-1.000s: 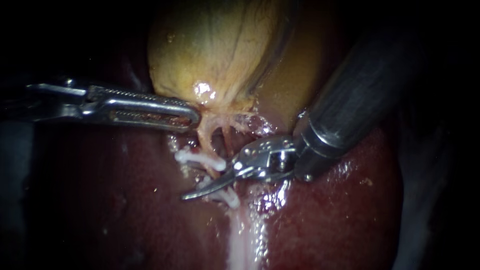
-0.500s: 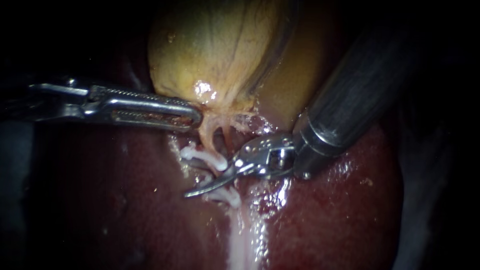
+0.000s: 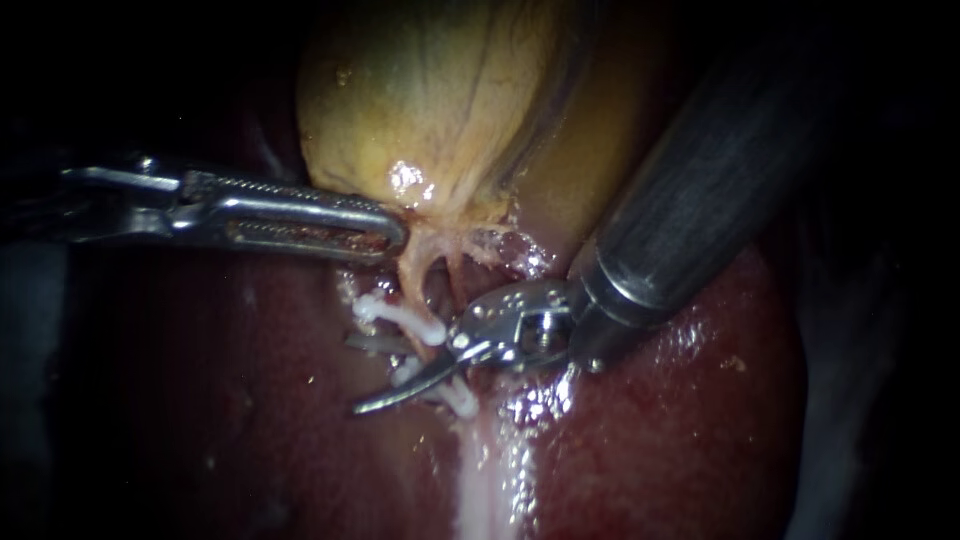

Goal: Go to the cutting position left tube

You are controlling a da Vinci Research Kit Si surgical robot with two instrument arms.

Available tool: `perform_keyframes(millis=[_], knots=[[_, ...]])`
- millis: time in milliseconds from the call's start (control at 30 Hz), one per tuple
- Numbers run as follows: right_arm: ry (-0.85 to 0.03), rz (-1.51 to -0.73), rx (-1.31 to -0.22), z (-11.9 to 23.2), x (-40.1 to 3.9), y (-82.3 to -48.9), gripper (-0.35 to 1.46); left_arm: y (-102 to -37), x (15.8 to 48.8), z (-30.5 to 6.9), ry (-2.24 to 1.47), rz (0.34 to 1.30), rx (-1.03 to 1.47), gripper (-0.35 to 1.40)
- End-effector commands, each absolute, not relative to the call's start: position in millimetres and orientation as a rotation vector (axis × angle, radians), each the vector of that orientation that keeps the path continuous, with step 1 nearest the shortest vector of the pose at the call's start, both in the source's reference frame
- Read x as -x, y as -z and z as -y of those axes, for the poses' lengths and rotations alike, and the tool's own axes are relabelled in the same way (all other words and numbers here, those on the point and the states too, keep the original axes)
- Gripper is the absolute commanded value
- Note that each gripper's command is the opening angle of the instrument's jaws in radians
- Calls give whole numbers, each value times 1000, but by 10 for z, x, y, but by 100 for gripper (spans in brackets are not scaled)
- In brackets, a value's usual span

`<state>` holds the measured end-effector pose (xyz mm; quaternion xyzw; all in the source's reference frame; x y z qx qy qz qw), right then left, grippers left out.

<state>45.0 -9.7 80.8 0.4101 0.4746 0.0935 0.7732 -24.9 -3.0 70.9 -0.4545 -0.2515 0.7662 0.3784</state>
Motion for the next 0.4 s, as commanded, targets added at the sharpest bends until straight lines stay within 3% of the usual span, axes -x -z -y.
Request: perform_keyframes(millis=[33,400], knots=[[-203,-1028,-888,97,-450,-808,117,-709,249,30,-1958,643,1161,-35],[-202,-1028,-888,97,-449,-808,117,-709,250,30,-1958,642,1161,-35]])
